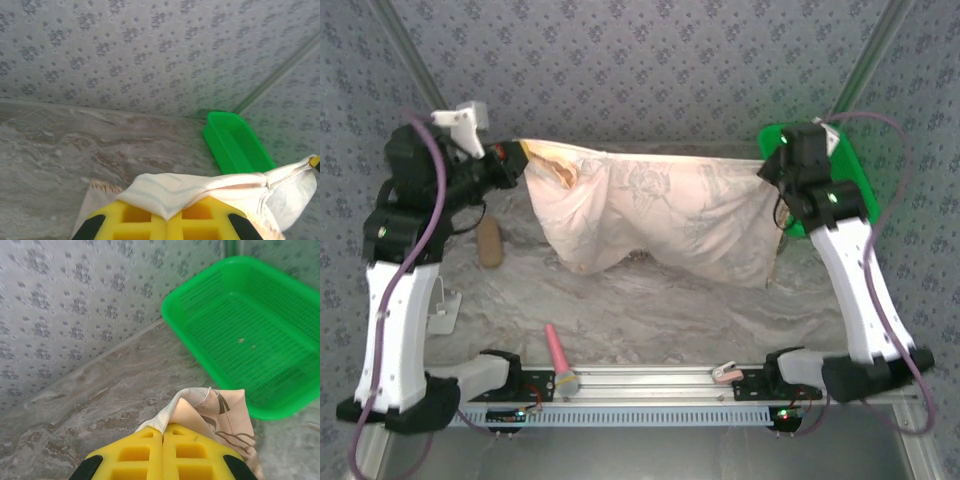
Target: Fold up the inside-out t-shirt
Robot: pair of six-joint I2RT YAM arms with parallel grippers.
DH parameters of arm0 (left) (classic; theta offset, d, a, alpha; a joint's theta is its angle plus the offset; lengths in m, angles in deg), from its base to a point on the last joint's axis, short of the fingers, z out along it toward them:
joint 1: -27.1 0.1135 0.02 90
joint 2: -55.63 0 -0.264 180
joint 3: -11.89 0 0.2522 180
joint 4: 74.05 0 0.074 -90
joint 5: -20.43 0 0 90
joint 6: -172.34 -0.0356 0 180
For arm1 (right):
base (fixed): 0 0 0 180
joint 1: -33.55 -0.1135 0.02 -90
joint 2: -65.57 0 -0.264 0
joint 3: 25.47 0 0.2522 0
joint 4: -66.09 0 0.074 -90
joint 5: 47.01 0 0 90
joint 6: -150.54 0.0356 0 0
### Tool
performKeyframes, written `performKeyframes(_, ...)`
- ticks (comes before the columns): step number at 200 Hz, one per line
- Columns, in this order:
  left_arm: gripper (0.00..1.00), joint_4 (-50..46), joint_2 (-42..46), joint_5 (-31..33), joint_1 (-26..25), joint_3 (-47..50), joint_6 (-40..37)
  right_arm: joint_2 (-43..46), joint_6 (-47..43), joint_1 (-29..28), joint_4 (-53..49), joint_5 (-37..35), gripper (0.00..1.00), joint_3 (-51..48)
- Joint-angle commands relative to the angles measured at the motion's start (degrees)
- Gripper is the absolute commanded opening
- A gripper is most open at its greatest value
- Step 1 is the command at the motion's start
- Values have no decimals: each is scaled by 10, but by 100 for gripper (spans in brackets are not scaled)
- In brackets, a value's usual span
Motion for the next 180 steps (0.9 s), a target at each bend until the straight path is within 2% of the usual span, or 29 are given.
performKeyframes(1, 0, 46, -82, 68, 10, -40, -62, -89, -28, 15, 56, 42, 0, 56)
performKeyframes(34, 0, 62, -185, 126, 21, -152, -125, -231, -58, 38, 65, 96, 0, 209)
performKeyframes(50, 0, 63, -228, 111, 30, -213, -144, -278, -57, 47, 53, 128, 0, 288)
performKeyframes(63, 0, 65, -248, 111, 34, -257, -161, -321, -34, 65, 10, 176, 0, 390)
performKeyframes(83, 0, 40, -280, 92, 34, -352, -186, -350, -32, 71, -34, 190, 0, 492)
performKeyframes(105, 0, 7, -304, 80, 34, -449, -208, -312, -48, 72, -30, 169, 0, 485)
performKeyframes(123, 0, -2, -287, 65, 33, -459, -221, -246, -57, 72, 4, 155, 0, 397)
performKeyframes(136, 0, -8, -253, 49, 33, -412, -225, -191, -59, 72, 41, 156, 0, 303)
performKeyframes(147, 0, 0, -204, 39, 32, -321, -225, -144, -61, 67, 66, 153, 0, 219)
performKeyframes(180, 0, 160, 26, 39, 32, 158, -154, -1, -52, 30, 151, 110, 0, -93)
